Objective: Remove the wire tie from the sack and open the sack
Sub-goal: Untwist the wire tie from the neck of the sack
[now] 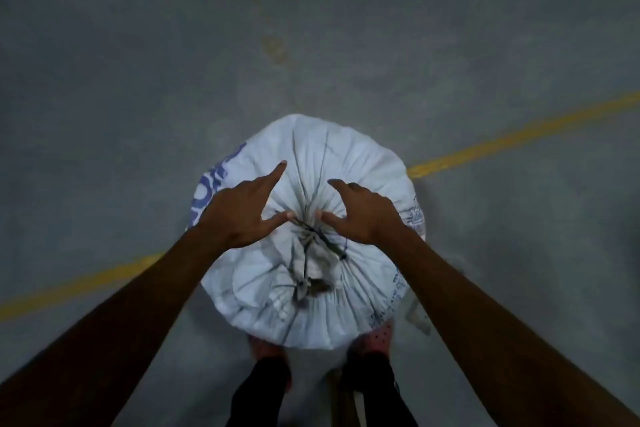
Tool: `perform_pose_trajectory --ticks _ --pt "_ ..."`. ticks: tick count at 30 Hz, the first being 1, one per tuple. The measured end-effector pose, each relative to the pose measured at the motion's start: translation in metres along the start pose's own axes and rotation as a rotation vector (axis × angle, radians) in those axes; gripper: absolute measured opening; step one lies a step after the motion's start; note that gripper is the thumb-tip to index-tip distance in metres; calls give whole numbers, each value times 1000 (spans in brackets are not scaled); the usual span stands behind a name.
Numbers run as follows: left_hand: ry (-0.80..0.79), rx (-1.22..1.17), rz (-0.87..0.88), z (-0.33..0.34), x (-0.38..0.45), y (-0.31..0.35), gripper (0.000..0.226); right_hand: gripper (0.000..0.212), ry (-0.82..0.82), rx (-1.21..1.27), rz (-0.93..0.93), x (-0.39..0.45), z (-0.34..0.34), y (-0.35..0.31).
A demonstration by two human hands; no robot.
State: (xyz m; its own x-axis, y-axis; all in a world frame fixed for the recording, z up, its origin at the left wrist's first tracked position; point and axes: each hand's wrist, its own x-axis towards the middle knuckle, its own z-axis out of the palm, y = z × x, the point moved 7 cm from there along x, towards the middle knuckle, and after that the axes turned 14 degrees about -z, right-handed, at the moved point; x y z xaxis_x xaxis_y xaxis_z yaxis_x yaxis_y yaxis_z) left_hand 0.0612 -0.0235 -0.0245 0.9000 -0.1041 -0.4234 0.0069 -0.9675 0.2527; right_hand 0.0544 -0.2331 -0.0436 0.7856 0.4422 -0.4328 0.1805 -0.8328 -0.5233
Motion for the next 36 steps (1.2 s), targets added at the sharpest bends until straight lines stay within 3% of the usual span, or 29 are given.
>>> perform_pose_trajectory --ticks 5,9,12,16,21,23,33,36 --pt "-10 -5 82 68 22 -4 90 57 65 63 -12 -5 69 23" --pt "29 -105 147 86 35 1 56 40 154 128 12 -2 107 30" --pt "-72 -184 109 99 42 -2 40 40 241 265 66 -2 125 32" --pt "-223 -274 45 120 49 -13 48 33 382 478 167 -6 142 41" --pt "-276 -368 23 143 61 -21 53 41 495 626 238 -2 157 51" --pt "-291 -412 29 152 63 -25 54 42 493 625 241 4 160 56" --pt "-315 -618 11 183 65 -34 36 7 525 661 202 21 177 67" --pt "-329 -668 24 187 60 -39 26 10 485 626 140 25 180 64"
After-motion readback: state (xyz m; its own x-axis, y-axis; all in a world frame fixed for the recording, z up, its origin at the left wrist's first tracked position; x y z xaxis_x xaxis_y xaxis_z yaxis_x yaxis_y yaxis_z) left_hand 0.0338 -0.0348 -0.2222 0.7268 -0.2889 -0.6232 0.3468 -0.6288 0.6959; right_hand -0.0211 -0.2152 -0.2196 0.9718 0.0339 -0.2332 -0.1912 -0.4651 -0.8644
